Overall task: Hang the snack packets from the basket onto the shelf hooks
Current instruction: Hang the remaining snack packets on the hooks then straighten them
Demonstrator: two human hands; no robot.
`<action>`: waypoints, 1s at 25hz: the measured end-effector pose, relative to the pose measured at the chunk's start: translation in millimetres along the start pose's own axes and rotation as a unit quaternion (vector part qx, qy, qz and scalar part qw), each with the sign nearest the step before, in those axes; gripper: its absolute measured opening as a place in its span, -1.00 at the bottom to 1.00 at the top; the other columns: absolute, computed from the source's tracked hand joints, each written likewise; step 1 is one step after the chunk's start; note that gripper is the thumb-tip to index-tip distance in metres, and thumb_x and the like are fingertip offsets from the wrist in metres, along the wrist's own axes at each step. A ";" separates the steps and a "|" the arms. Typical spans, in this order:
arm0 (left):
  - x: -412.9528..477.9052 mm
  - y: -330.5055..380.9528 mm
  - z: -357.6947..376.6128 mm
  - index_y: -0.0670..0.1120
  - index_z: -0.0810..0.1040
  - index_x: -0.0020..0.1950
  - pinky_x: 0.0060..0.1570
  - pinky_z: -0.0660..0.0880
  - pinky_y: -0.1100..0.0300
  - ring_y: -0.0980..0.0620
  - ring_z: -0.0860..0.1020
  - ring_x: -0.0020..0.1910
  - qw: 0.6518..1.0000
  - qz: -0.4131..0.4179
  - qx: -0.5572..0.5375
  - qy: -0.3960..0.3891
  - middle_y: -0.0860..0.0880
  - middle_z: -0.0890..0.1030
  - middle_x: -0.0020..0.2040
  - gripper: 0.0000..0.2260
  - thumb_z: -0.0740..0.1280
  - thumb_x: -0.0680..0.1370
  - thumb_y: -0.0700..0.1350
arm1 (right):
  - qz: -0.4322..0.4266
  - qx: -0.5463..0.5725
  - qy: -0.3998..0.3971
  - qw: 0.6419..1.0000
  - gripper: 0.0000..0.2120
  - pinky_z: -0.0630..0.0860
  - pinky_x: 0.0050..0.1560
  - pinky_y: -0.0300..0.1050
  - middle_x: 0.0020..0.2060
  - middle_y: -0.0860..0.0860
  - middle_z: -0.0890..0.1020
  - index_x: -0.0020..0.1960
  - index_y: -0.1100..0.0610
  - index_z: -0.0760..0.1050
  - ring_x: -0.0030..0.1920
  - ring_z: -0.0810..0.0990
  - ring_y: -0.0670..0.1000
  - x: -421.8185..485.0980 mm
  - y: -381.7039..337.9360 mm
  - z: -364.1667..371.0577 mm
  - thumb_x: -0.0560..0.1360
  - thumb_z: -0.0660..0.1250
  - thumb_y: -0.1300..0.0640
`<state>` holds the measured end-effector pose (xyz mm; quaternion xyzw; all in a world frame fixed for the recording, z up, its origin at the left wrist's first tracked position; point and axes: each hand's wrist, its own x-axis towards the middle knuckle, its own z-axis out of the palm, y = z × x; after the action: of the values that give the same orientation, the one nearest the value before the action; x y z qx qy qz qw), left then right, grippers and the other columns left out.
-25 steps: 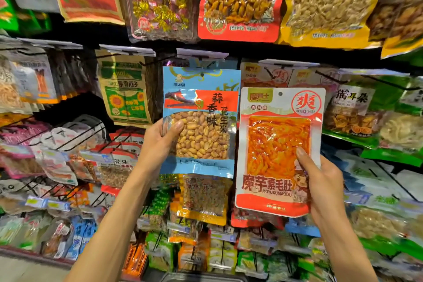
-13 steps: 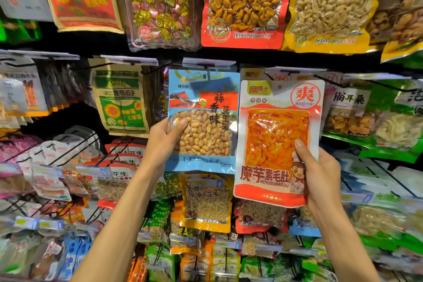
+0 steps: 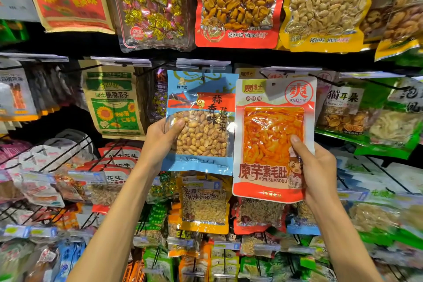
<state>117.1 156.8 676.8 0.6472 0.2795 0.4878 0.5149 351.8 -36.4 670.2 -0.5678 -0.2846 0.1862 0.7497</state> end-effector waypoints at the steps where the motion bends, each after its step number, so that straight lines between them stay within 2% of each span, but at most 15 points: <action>1: 0.3 0.3 0.3 -0.10 0.62 0.18 -0.09 0.56 0.30 0.10 0.66 -0.02 1.000 -0.001 0.001 0.003 0.01 0.71 -0.02 -0.78 0.33 0.59 -0.04 | 0.001 0.002 0.001 1.000 -0.78 0.62 0.01 0.24 -0.16 0.20 0.70 -0.12 0.16 0.61 -0.12 0.70 0.19 1.0 0.0 -0.1 0.49 0.43 -0.01; 3: 0.8 1.2 1.0 -0.11 0.62 0.17 -0.13 0.53 0.33 0.16 0.65 -0.08 1.000 -0.002 0.004 0.008 0.05 0.71 -0.09 -0.77 0.33 0.59 -0.03 | 0.001 0.007 0.001 1.000 -0.82 0.62 0.01 0.22 -0.12 0.20 0.70 -0.11 0.12 0.63 -0.08 0.70 0.22 3.0 -0.9 -0.4 0.49 0.43 0.00; 8: 2.6 1.1 0.4 -0.13 0.62 0.18 -0.07 0.59 0.27 0.05 0.67 0.00 1.000 -0.004 -0.006 0.014 -0.06 0.71 0.03 -0.76 0.33 0.59 -0.04 | 0.000 0.013 -0.003 1.000 -0.82 0.62 0.01 0.22 -0.12 0.20 0.71 -0.11 0.14 0.63 -0.09 0.70 0.21 5.8 -3.2 -0.9 0.50 0.42 0.01; 11: 2.8 -0.3 2.5 -0.14 0.62 0.16 -0.12 0.58 0.26 0.04 0.67 -0.03 1.000 -0.009 -0.003 0.019 -0.08 0.71 0.00 -0.77 0.34 0.59 -0.05 | 0.007 0.010 -0.004 1.000 -0.76 0.62 0.01 0.23 -0.11 0.21 0.71 -0.05 0.19 0.62 -0.08 0.70 0.21 8.7 -1.9 -1.7 0.50 0.42 0.00; 13: 4.4 -1.4 3.9 -0.15 0.62 0.15 -0.19 0.56 0.29 0.07 0.67 -0.09 1.000 -0.013 -0.001 0.024 -0.09 0.71 -0.03 -0.76 0.34 0.59 -0.03 | 0.013 0.018 -0.006 1.000 -0.79 0.63 0.01 0.20 -0.10 0.19 0.71 -0.03 0.16 0.63 -0.08 0.71 0.18 11.2 -2.8 -0.7 0.51 0.42 0.01; 16: 8.9 -5.8 3.6 -0.19 0.62 0.10 -0.22 0.48 0.20 -0.04 0.58 -0.16 0.999 -0.020 0.012 0.022 -0.23 0.64 -0.11 -0.68 0.36 0.56 0.06 | 0.020 0.017 -0.008 1.000 -0.81 0.63 0.00 0.18 -0.09 0.17 0.72 -0.03 0.15 0.64 -0.08 0.71 0.16 16.9 -3.5 1.4 0.51 0.42 0.02; 18: 9.4 -7.6 5.2 -0.22 0.61 0.06 -0.24 0.43 0.18 -0.03 0.50 -0.20 1.000 -0.019 0.012 0.018 -0.19 0.56 -0.17 -0.65 0.36 0.56 0.07 | 0.024 0.020 -0.016 0.999 -0.82 0.64 -0.02 0.14 -0.10 0.14 0.72 -0.01 0.14 0.65 -0.09 0.72 0.14 19.7 -3.2 3.6 0.52 0.41 0.03; 21: 8.7 -5.4 9.6 -0.24 0.61 0.05 -0.36 0.46 0.38 0.15 0.56 -0.32 0.999 -0.018 0.017 0.029 -0.07 0.61 -0.22 -0.70 0.34 0.58 0.01 | 0.029 0.021 -0.016 0.999 -0.83 0.64 -0.04 0.10 -0.12 0.10 0.73 0.01 0.12 0.65 -0.10 0.72 0.12 22.4 0.2 4.3 0.52 0.41 0.04; 25: 6.9 -2.8 12.9 -0.18 0.62 0.06 -0.38 0.46 0.43 0.27 0.60 -0.33 0.999 -0.017 0.016 0.037 0.09 0.66 -0.29 -0.79 0.33 0.60 -0.05 | 0.039 0.024 -0.005 0.999 -0.82 0.63 0.01 0.18 -0.09 0.15 0.72 -0.04 0.14 0.65 -0.06 0.71 0.17 26.6 3.9 -2.1 0.51 0.42 0.01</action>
<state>131.9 158.6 676.5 0.6319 0.3172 0.4983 0.5017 373.8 -20.9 671.8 -0.5593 -0.2611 0.2246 0.7540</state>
